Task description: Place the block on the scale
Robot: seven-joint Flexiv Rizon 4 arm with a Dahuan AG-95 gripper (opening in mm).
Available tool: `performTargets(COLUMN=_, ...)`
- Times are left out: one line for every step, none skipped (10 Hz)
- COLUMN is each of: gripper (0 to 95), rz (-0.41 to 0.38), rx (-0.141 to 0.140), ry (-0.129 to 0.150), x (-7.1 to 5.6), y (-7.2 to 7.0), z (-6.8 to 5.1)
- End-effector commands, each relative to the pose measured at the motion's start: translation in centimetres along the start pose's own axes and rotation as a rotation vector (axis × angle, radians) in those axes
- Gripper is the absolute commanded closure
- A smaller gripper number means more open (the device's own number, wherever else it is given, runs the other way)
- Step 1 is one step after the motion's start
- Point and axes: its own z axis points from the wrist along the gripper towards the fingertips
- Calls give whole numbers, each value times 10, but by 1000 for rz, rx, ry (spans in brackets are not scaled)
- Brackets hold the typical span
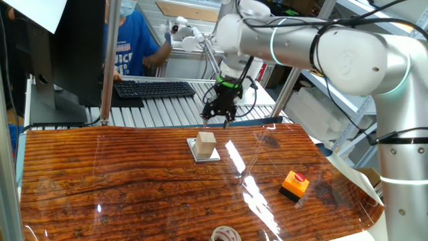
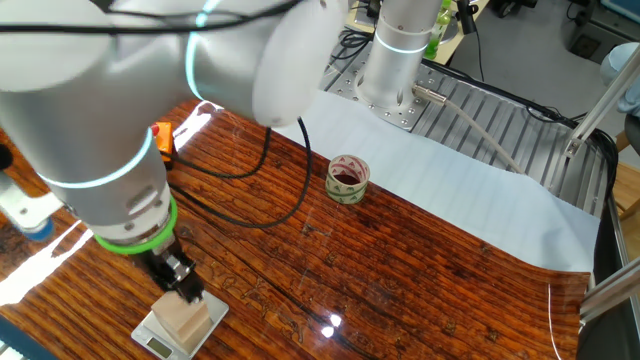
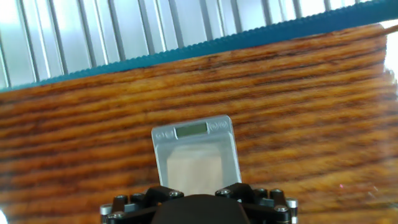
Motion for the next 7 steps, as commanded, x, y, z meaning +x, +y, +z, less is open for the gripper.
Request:
performTargets(gripper=950, rz=-2, rx=2, ry=-3, x=24, y=-9, z=-13)
performTargets(gripper=950, rz=-2, rx=-13, ry=-5, x=31, y=-12, z=-19)
performTargets(gripper=950, rz=27, rx=-18, ry=-3, x=34, y=-9, z=-23)
performTargets(gripper=950, rz=38, rx=-28, ry=-1, x=38, y=-5, z=-25)
performTargets(gripper=950, rz=38, rx=-28, ry=-4, x=39, y=-4, z=-25)
performTargets(gripper=950, rz=45, rx=-28, ry=-6, x=39, y=-4, z=-25)
performTargets(gripper=950, rz=47, rx=-28, ry=-6, x=39, y=-4, z=-25)
